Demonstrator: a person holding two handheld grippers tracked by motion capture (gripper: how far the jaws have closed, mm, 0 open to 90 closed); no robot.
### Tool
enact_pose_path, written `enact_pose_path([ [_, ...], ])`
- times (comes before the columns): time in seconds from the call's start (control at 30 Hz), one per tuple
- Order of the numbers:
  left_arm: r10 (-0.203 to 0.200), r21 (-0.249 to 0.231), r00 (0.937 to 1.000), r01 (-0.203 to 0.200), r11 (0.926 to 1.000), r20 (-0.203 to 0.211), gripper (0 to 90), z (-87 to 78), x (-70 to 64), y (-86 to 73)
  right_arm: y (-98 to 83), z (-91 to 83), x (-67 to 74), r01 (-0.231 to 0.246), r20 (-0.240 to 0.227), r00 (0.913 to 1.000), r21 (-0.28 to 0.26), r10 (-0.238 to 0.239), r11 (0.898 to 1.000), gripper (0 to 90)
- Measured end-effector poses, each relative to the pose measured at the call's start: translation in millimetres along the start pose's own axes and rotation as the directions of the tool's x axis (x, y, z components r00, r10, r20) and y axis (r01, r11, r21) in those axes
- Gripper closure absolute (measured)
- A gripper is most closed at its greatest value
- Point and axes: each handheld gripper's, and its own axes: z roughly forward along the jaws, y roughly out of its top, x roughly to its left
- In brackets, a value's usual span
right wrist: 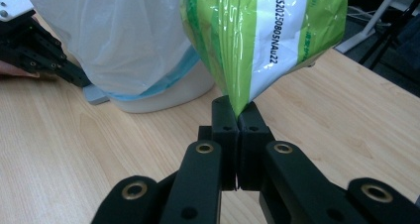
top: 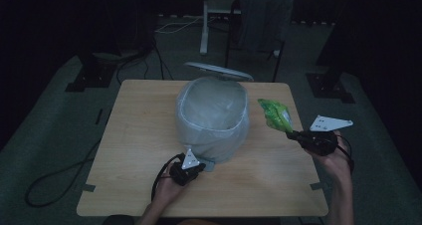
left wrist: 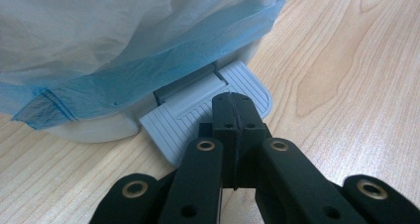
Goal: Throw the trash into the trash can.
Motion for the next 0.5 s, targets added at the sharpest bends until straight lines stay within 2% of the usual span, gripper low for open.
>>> enact_pose_path([
  [0.5,0.001,0.001,1.0,-0.001,1.0,-0.001,90.0,0.0,0.0,0.1,18.8,-4.1,4.3,0.049,-0.004,0.9988,-0.02,-0.049,0.999,88.3],
])
